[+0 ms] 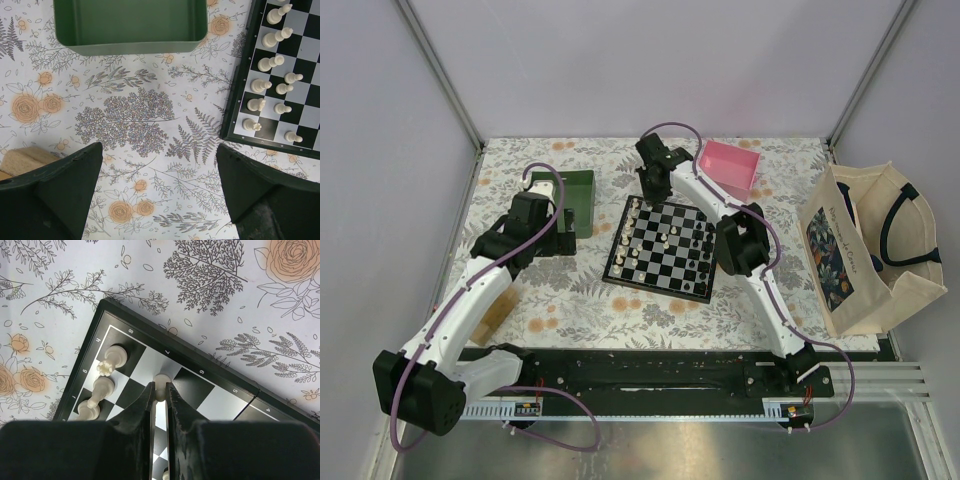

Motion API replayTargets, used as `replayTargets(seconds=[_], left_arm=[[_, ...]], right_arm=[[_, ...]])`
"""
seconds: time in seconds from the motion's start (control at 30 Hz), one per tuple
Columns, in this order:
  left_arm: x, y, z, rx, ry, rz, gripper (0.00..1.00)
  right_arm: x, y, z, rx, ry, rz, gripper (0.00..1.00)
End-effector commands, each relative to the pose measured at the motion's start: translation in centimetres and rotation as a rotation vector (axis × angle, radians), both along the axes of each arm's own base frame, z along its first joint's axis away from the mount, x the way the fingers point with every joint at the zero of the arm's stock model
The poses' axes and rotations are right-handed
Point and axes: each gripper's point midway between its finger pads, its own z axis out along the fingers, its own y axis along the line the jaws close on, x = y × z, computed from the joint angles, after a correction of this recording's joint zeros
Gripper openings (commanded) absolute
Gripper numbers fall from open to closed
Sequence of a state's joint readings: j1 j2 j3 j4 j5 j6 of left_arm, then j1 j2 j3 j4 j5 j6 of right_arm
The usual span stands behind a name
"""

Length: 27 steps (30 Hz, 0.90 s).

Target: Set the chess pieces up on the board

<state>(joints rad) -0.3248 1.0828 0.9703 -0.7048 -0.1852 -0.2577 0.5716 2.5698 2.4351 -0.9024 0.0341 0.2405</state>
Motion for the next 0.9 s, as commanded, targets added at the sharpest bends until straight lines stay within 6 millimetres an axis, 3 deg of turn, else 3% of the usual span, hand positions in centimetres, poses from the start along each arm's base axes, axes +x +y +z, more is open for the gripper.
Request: replayTargets(seconds=[0.0, 0.43, 0.6, 0.7, 0.87], left_arm=[[0.7, -0.2, 0.2, -0.008, -0.022, -0.012, 0.99], [0.8, -0.3, 0.0, -0.010, -0.016, -0.017, 0.99], [0.8, -0.3, 0.0, -0.010, -0.013, -0.018, 0.99], [0.8, -0.4, 0.0, -0.013, -0.010, -0.021, 0.99], [0.9, -0.4, -0.1, -0.014, -0.007, -0.022, 0.99]], right_arm=[[0.5, 1.7, 0.3, 0.038, -0.029, 0.014, 0.13], [0.8, 2.1, 0.3, 0.050, -0.038, 0.008, 0.15], [0.5, 2.0, 0.6, 0.048, -0.033, 0.020, 0.27], [0.5, 2.3, 1.6, 0.065, -0.044, 0.027, 0.33], [0.4, 3.1, 5.6, 0.128, -0.087, 0.056, 0.39]])
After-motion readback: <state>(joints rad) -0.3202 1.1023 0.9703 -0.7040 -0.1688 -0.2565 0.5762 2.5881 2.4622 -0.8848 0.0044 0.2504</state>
